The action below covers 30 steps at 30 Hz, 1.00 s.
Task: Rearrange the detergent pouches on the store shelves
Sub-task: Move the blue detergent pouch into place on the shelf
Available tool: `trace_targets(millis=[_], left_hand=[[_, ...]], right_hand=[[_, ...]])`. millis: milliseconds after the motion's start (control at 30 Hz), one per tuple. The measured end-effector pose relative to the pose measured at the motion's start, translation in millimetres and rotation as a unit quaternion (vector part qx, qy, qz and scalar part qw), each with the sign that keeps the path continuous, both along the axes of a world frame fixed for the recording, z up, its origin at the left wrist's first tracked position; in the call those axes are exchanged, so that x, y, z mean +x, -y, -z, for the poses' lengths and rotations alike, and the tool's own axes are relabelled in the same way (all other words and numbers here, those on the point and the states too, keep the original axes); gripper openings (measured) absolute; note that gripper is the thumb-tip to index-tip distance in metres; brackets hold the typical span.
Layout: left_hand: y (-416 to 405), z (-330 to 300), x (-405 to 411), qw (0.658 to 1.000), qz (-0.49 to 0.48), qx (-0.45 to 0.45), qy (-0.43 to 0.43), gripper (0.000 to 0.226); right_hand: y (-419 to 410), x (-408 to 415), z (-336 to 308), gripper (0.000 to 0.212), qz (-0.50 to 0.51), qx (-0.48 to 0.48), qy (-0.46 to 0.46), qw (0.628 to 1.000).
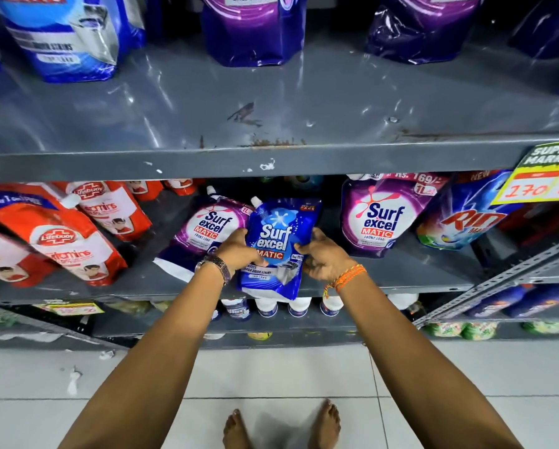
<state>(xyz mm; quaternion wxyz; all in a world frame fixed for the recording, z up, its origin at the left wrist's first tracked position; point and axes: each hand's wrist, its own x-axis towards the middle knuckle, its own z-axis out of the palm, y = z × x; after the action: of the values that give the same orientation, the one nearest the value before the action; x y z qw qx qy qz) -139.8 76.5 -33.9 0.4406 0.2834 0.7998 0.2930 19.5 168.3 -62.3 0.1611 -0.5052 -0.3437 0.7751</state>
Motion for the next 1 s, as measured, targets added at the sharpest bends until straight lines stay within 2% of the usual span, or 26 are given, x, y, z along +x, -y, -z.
trace_targets(millis=[67,133,233,300,400,533,600,833,933,1000], left_hand=[[4.2,3.9,-0.7,0.999,-0.026,0.039,0.019,0.082],[4.2,7.4,-3.3,0.995,-0.049,0.081,0.030,0.076],[1.4,4.1,-7.5,0.990,-0.065,0.127,0.010,0.072],[-1.3,-2.3,-6.5,0.984,-0.067,0.164,-0.013,0.079],[-9.4,-5.8,0.0,0.971,-0.072,0.220,-0.059,0.101],[-20.9,-8.2,11.6,0.955,-0.067,0.257,-0.132,0.099],[-28.5,-7.8,15.0,0.949,-0.066,0.280,-0.125,0.101],[-35.0,10.7,9.7,0.958,-0.027,0.277,-0.075,0.108],[-23.9,6.6,1.8,0.963,0.013,0.248,-0.103,0.112],[-16.0,2.0,-9.7,0.965,0.033,0.218,-0.140,0.112]], right_hand=[[1.3,-2.4,-4.1,0.038,-0.003,0.032,-0.005,0.999],[2.3,-3.5,-9.5,0.042,0.001,0.069,-0.006,0.998],[1.3,-5.7,-23.4,0.045,0.011,0.153,-0.016,0.988],[0.7,-10.3,-34.1,0.045,0.028,0.221,-0.021,0.975],[-0.6,-20.1,-41.8,0.046,0.074,0.296,-0.032,0.952],[-5.8,-25.5,-33.3,0.053,0.105,0.380,0.035,0.918],[-8.2,-22.9,-32.3,0.054,0.102,0.412,0.083,0.902],[-6.9,-17.0,-24.6,0.050,0.091,0.455,0.126,0.877],[-5.4,-18.0,-21.1,0.039,0.085,0.461,0.134,0.873],[-3.8,-14.9,-16.0,0.041,0.104,0.457,0.141,0.872]])
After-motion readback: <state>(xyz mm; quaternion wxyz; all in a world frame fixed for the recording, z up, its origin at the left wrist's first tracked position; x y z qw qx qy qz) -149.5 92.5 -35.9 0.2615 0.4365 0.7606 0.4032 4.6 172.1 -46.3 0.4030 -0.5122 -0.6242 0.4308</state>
